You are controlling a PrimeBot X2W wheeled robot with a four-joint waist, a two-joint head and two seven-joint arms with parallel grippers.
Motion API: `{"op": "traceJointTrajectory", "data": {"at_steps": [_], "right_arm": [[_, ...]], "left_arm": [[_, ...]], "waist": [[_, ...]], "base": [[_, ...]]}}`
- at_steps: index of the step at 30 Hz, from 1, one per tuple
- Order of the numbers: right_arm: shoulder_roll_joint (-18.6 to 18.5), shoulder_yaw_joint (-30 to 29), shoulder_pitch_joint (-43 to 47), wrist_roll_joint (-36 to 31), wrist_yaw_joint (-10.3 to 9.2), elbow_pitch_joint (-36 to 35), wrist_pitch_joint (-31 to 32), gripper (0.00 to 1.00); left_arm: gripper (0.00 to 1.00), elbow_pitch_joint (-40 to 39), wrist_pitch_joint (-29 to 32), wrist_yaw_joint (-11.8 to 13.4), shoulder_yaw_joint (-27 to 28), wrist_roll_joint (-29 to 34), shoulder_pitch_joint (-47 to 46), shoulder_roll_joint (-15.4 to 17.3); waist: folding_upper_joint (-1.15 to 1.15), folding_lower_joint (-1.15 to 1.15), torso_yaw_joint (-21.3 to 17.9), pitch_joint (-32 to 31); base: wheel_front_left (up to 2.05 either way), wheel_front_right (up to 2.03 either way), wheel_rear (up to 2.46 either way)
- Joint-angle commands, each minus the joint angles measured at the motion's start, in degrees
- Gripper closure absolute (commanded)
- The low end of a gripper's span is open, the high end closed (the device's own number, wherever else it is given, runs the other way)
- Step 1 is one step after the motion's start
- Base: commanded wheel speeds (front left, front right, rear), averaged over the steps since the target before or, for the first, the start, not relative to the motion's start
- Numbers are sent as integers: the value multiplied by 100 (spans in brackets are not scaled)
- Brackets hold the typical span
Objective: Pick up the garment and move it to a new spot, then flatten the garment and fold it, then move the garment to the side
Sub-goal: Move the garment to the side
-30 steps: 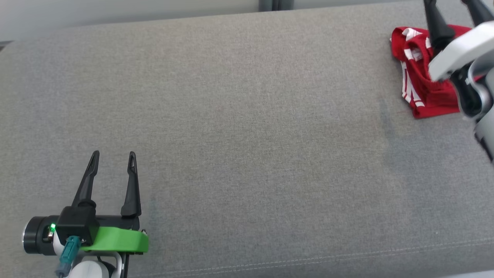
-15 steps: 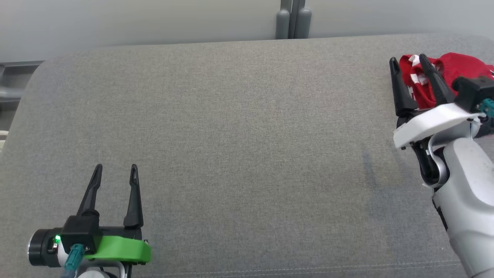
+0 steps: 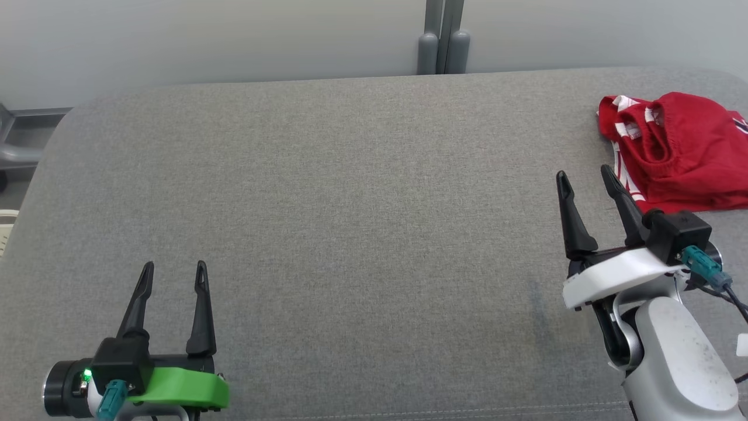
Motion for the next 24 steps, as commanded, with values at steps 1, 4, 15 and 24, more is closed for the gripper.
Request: {"op": "traceJointTrajectory", "data": {"at_steps": [1, 4, 15, 24], "right_arm": [[60, -82, 215, -105, -2, -146, -15, 0], [141, -152, 374, -233, -2, -300, -15, 0], [443, -359, 1142, -494, -2, -725, -14, 0], [505, -324, 1402, -678, -2, -690, -4, 0]], "left_arm": [[0, -6, 5, -4, 35, -32, 86, -16], [0, 1, 5, -14, 42, -42, 97, -22], [0, 91, 5, 14, 148, -100, 293, -75], [0, 164, 5, 21, 138, -96, 417, -100]], "waist": [[0, 0, -27, -8], [0, 0, -46, -18], [0, 0, -230, -306], [0, 0, -341, -466]], "base": [[0, 0, 0], [0, 0, 0], [0, 0, 0], [0, 0, 0]]}}
